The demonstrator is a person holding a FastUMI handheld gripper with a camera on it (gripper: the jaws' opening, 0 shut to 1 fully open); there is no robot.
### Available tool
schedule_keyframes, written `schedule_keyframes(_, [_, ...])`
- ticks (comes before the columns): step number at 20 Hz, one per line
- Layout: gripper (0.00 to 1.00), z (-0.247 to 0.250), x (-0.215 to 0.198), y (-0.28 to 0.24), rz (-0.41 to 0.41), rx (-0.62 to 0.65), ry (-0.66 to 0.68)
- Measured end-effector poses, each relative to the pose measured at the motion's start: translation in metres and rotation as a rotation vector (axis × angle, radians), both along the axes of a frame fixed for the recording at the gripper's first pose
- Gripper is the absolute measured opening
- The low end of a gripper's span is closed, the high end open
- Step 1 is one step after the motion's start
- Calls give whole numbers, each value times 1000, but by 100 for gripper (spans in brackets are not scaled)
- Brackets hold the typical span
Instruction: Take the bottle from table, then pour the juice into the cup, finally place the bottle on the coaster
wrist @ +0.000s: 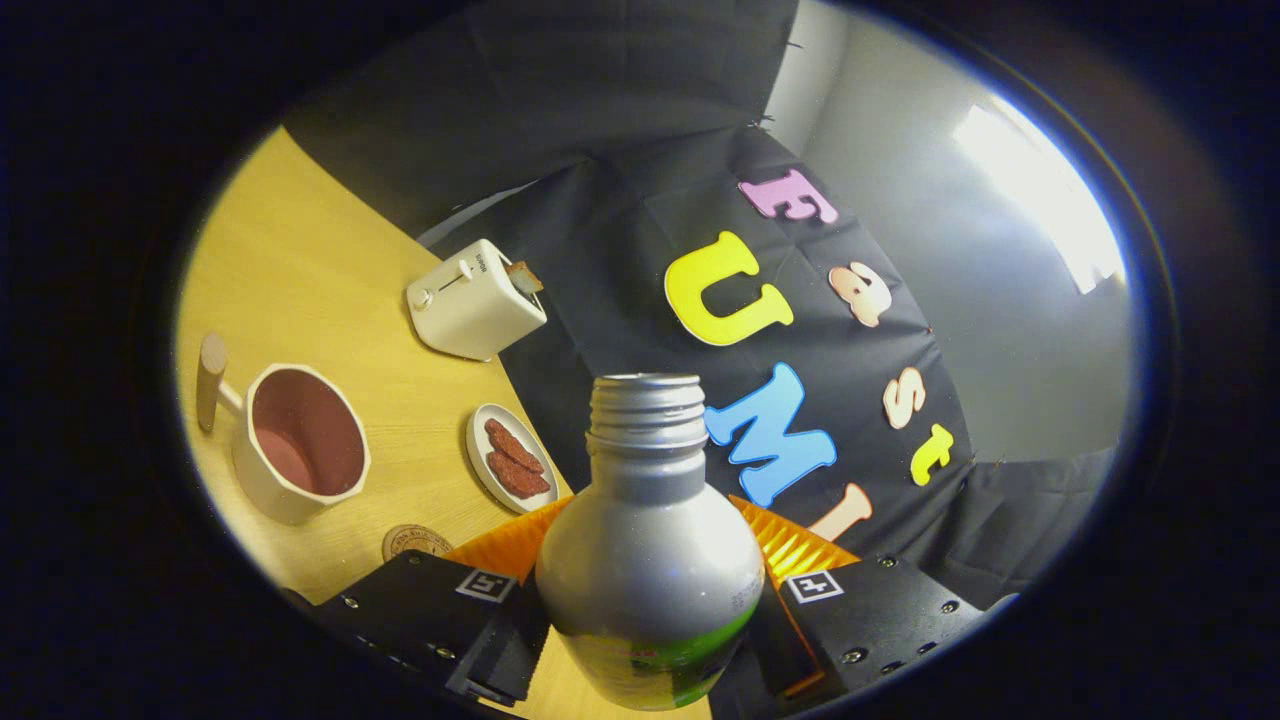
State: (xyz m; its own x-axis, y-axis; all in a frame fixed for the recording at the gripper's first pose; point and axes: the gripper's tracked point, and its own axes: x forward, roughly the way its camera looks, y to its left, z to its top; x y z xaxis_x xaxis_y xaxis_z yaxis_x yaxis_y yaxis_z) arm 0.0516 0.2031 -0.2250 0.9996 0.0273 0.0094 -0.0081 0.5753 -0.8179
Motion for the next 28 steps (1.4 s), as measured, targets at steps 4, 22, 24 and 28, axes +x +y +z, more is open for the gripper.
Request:
schedule_keyframes(4, [82, -6, 7, -11, -40, 285, 67])
schedule_keyframes(22, [82, -25, 48, 3, 69, 946, 242])
schedule_keyframes(24, [82, -31, 55, 6, 62, 940, 232])
schedule_keyframes(28, [82, -44, 69, 7, 52, 925, 217])
